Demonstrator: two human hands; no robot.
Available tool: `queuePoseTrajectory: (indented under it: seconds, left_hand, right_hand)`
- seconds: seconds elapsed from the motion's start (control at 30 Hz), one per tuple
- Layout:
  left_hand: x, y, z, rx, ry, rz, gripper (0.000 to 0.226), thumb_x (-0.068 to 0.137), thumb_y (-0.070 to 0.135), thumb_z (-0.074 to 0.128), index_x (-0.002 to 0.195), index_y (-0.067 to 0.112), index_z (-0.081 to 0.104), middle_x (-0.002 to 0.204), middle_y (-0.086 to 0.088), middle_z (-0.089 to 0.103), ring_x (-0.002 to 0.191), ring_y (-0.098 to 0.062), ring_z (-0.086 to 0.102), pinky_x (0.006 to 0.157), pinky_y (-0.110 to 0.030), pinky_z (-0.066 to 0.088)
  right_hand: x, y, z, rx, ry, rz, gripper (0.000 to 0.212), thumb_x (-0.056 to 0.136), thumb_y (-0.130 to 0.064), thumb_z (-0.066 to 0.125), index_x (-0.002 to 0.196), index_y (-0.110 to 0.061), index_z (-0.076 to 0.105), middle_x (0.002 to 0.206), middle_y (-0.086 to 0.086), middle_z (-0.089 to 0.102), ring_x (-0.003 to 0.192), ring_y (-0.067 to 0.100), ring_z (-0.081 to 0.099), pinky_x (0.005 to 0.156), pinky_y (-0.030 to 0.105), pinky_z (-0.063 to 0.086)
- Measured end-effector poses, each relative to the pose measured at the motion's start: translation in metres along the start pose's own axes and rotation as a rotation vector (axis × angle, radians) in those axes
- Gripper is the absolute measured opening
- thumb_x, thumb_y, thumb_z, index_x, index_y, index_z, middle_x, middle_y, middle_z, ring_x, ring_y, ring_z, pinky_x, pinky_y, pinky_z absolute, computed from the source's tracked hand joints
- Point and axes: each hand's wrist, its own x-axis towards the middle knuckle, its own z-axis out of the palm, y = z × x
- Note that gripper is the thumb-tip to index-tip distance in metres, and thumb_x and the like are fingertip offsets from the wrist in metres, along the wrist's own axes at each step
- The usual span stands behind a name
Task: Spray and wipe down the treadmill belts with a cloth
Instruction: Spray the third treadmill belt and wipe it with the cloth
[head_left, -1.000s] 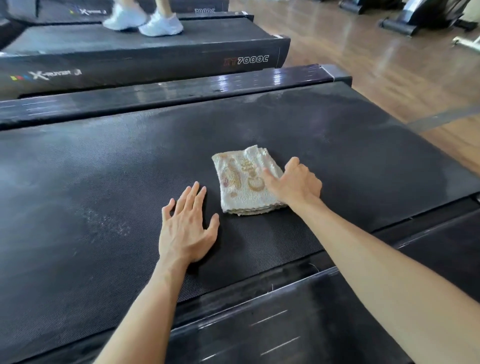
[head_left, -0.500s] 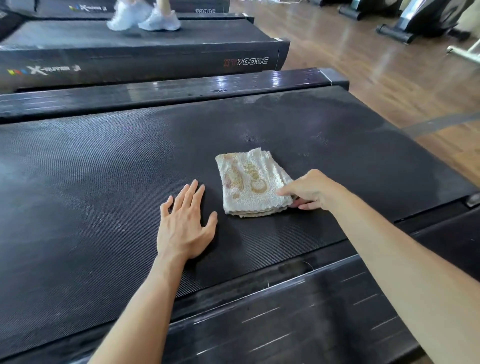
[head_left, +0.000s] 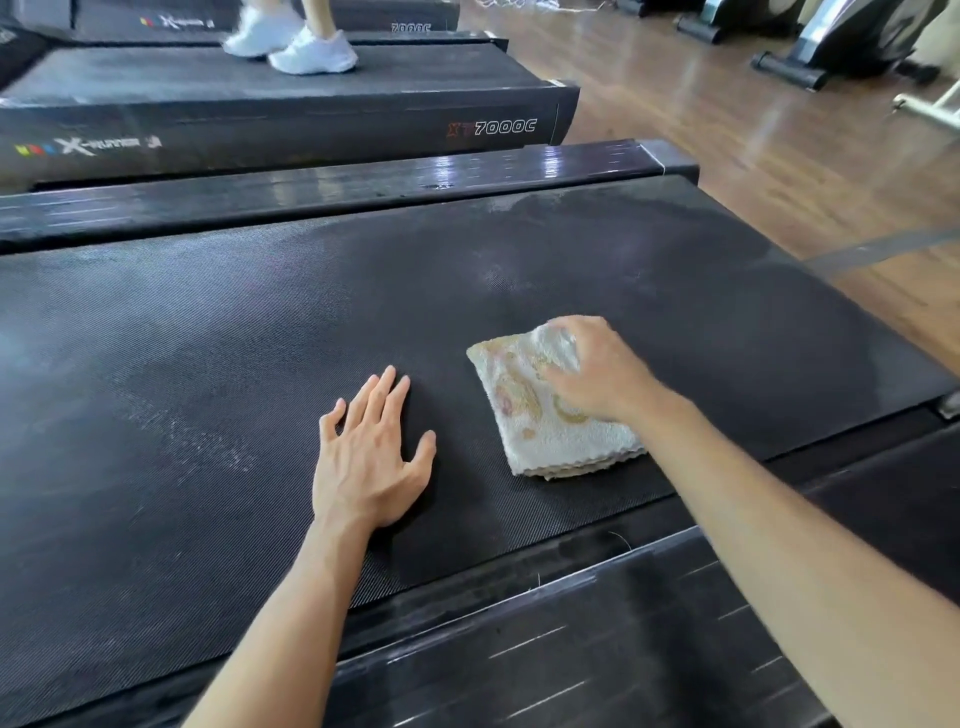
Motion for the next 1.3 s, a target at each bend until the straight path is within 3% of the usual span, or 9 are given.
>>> queuePoseTrajectory:
  seconds: [0.07, 0.17, 0.33, 0.53, 0.67, 0.83, 0.93, 1.07, 1.3]
  left_hand:
    - [0.0, 0.0, 0.0, -0.001, 0.002, -0.002, 0.079, 0.088, 0.062, 0.024, 0.159, 0.027, 0.028, 0.169, 0.012, 0.015, 0.156, -0.006, 0.007, 0.125, -0.04, 0.007]
    - [0.0, 0.0, 0.001, 0.004, 0.001, 0.002, 0.079, 0.088, 0.062, 0.024, 0.158, 0.026, 0.029, 0.169, 0.012, 0.015, 0.156, -0.006, 0.007, 0.125, -0.04, 0.008]
    - [0.0, 0.0, 0.0, -0.003, 0.006, 0.004, 0.079, 0.088, 0.063, 0.023, 0.159, 0.027, 0.028, 0.169, 0.012, 0.014, 0.156, -0.006, 0.007, 0.125, -0.039, 0.008]
    - [0.001, 0.0, 0.0, -0.007, 0.001, 0.003, 0.078, 0.089, 0.062, 0.025, 0.159, 0.026, 0.028, 0.169, 0.011, 0.015, 0.156, -0.006, 0.007, 0.125, -0.04, 0.007]
    - [0.0, 0.001, -0.001, 0.005, -0.005, 0.001, 0.078, 0.089, 0.063, 0.022, 0.159, 0.028, 0.026, 0.169, 0.012, 0.012, 0.156, -0.005, 0.005, 0.126, -0.039, 0.007]
    - [0.0, 0.0, -0.001, -0.005, -0.004, 0.009, 0.079, 0.089, 0.062, 0.023, 0.159, 0.028, 0.026, 0.169, 0.012, 0.013, 0.156, -0.006, 0.006, 0.125, -0.039, 0.007]
    - [0.0, 0.0, 0.0, -0.008, -0.002, 0.011, 0.079, 0.089, 0.062, 0.023, 0.159, 0.027, 0.028, 0.169, 0.011, 0.014, 0.156, -0.007, 0.007, 0.125, -0.041, 0.008]
    - [0.001, 0.0, 0.001, 0.002, -0.01, 0.005, 0.08, 0.088, 0.063, 0.023, 0.159, 0.027, 0.029, 0.169, 0.011, 0.015, 0.156, -0.008, 0.009, 0.125, -0.042, 0.009]
    - [0.0, 0.006, -0.002, 0.027, -0.002, 0.006, 0.079, 0.088, 0.058, 0.03, 0.158, 0.021, 0.031, 0.169, 0.006, 0.017, 0.156, -0.01, 0.014, 0.126, -0.042, 0.011]
  right_hand:
    - [0.0, -0.007, 0.032, -0.092, 0.033, -0.199, 0.064, 0.102, -0.055, 0.036, 0.163, -0.035, 0.026, 0.172, 0.006, 0.014, 0.159, 0.024, 0.008, 0.129, 0.048, 0.008]
    - [0.002, -0.001, 0.065, -0.234, 0.013, -0.211, 0.077, 0.089, -0.071, 0.012, 0.161, -0.048, 0.016, 0.174, 0.0, 0.007, 0.16, 0.021, -0.005, 0.128, 0.05, -0.006]
    - [0.002, -0.001, 0.066, -0.294, 0.068, -0.159, 0.07, 0.096, -0.073, 0.027, 0.161, -0.053, 0.006, 0.174, -0.003, -0.005, 0.158, 0.033, -0.016, 0.124, 0.056, -0.016]
    - [0.013, -0.004, 0.065, -0.226, 0.044, -0.095, 0.066, 0.098, -0.068, 0.036, 0.159, -0.056, 0.013, 0.174, -0.007, 0.001, 0.158, 0.027, -0.015, 0.127, 0.051, -0.013]
    - [0.033, -0.024, 0.07, -0.279, 0.054, -0.024, 0.065, 0.1, -0.068, 0.028, 0.16, -0.054, 0.009, 0.174, -0.005, 0.001, 0.158, 0.033, -0.013, 0.126, 0.054, -0.009]
    - [-0.023, -0.004, 0.07, -0.234, 0.057, -0.188, 0.068, 0.096, -0.073, 0.033, 0.159, -0.054, 0.017, 0.173, -0.011, 0.002, 0.158, 0.026, -0.013, 0.127, 0.047, -0.008]
    - [-0.024, 0.023, 0.06, -0.245, 0.073, -0.076, 0.07, 0.094, -0.076, 0.036, 0.159, -0.055, 0.019, 0.173, -0.011, 0.005, 0.159, 0.026, -0.011, 0.127, 0.051, -0.005]
    - [0.013, 0.006, 0.058, -0.273, 0.075, 0.076, 0.065, 0.099, -0.069, 0.03, 0.16, -0.051, 0.017, 0.173, -0.009, 0.005, 0.157, 0.032, -0.01, 0.126, 0.053, -0.001]
    - [-0.051, 0.027, 0.054, -0.275, 0.032, -0.11, 0.068, 0.096, -0.076, 0.027, 0.159, -0.056, 0.01, 0.173, -0.015, -0.004, 0.157, 0.023, -0.019, 0.127, 0.047, -0.007]
